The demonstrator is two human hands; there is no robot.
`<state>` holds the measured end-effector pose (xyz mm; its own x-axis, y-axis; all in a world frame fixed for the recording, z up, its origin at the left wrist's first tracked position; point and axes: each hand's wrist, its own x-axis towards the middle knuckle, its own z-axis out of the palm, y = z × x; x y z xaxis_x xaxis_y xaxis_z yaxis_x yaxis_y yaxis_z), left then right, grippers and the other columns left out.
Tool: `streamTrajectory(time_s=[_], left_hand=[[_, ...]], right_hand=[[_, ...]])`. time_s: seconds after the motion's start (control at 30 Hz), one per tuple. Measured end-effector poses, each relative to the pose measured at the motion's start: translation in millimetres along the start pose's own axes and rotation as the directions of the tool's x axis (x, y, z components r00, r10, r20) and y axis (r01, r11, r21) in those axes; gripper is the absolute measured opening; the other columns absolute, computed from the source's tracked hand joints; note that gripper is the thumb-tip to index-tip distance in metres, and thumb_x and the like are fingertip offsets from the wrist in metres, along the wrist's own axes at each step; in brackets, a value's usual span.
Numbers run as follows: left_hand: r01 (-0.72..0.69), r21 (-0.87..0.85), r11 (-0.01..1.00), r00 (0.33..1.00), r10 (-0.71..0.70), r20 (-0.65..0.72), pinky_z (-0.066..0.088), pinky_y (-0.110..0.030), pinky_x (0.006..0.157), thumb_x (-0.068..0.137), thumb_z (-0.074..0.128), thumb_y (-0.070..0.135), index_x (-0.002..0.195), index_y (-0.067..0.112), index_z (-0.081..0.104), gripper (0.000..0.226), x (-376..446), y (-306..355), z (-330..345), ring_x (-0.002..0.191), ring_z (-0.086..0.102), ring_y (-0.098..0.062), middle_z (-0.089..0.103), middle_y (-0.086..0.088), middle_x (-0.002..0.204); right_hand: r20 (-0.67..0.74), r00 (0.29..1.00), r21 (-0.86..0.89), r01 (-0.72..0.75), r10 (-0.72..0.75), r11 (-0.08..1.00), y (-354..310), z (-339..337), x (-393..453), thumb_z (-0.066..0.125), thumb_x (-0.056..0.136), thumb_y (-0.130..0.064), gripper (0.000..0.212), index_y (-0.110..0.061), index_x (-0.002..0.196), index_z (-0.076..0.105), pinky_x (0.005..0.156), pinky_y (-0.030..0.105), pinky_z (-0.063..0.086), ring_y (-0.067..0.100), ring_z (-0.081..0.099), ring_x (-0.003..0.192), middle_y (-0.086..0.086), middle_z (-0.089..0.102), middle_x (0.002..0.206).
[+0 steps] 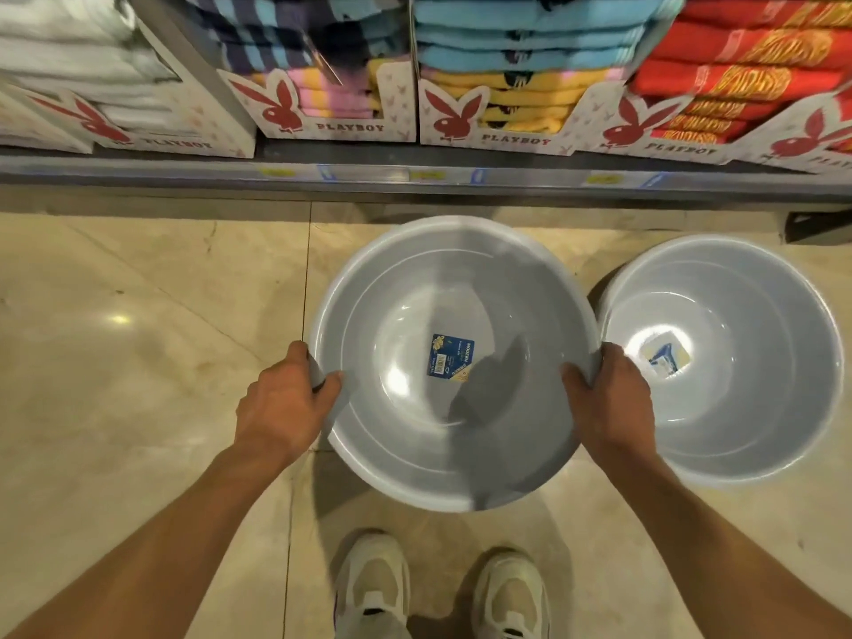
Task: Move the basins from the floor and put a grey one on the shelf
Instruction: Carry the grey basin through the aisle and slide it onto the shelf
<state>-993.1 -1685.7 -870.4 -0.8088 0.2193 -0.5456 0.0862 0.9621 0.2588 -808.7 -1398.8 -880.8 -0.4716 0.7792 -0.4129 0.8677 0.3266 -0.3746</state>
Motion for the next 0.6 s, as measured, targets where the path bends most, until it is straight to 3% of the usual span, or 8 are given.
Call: streamTrajectory(time_s=[0.23,0.37,0.47,0.6], left_hand=[[0.005,-0.072,0.997,0.999,-0.002,0.041,0.048,-0.039,0.063,0.096,0.059,0.048,0.098,0.015,0.045,0.036,17,-1,17,0.071,0.059,-0.032,0.060,-0.004,0.078],[0.017,-0.127,0.992,0.997,-0.006,0.083,0.045,-0.033,0.055,0.095,0.062,0.046,0.102,0.018,0.046,0.032,22,-2,22,0.067,0.060,-0.023,0.062,-0.003,0.083],[0.087,-0.227,0.970,0.984,-0.049,0.171,0.060,-0.043,0.065,0.094,0.066,0.043,0.110,0.017,0.047,0.035,25,-3,24,0.076,0.067,-0.029,0.065,-0.006,0.093],[0.125,-0.240,0.963,0.974,-0.073,0.215,0.062,-0.050,0.073,0.094,0.066,0.041,0.115,0.014,0.046,0.040,26,-2,23,0.085,0.068,-0.033,0.064,-0.010,0.102]], right_hand=[[-0.028,0.998,-0.130,-0.060,0.056,0.990,0,21,3,0.056,0.098,-0.033,0.038,-0.005,0.124,0.054,0.076,0.045,0.047,0.041,0.059,0.092,0.018,0.056,0.115],[-0.006,0.996,-0.130,-0.094,0.094,0.987,-3,26,4,0.054,0.100,-0.031,0.037,-0.005,0.126,0.053,0.079,0.048,0.050,0.042,0.060,0.094,0.019,0.054,0.117],[0.007,0.993,-0.110,-0.115,0.116,0.987,-7,25,4,0.053,0.099,-0.028,0.035,-0.007,0.127,0.052,0.079,0.048,0.052,0.038,0.059,0.087,0.019,0.055,0.114],[0.110,0.985,-0.060,-0.130,0.136,0.990,-10,19,6,0.057,0.096,-0.019,0.035,-0.007,0.127,0.049,0.080,0.051,0.056,0.038,0.062,0.089,0.017,0.062,0.107]])
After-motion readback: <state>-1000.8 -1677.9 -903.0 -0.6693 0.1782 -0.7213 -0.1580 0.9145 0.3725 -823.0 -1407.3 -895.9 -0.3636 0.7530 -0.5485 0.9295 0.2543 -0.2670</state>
